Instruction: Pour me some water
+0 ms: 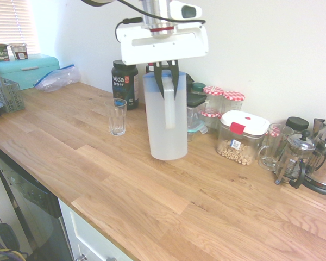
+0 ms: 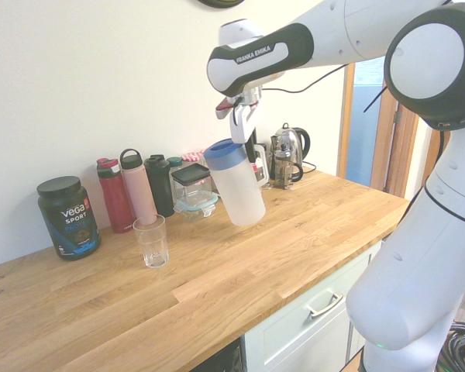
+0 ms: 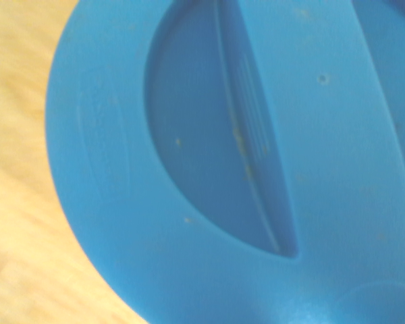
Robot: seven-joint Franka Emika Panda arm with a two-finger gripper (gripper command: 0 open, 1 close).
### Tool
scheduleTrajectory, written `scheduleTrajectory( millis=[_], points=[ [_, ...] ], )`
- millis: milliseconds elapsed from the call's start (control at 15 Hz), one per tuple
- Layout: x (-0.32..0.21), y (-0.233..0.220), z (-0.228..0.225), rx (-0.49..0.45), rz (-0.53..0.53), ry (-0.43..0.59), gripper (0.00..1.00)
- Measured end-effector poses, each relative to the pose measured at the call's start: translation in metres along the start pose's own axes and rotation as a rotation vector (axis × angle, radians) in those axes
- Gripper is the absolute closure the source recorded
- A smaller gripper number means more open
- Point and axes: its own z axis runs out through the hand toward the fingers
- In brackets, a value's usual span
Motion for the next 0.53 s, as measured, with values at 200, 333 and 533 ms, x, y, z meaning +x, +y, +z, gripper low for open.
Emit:
scheduleTrajectory(
  millis=[200,333,533],
  points=[
    [0.004,0.023,0.025,0.062,0.173,-0.001,1.0],
    [0.005,0.032,0.039,0.097,0.281,0.019,1.0],
    [0.01,0.042,0.052,0.139,0.438,0.079,1.0]
  ],
)
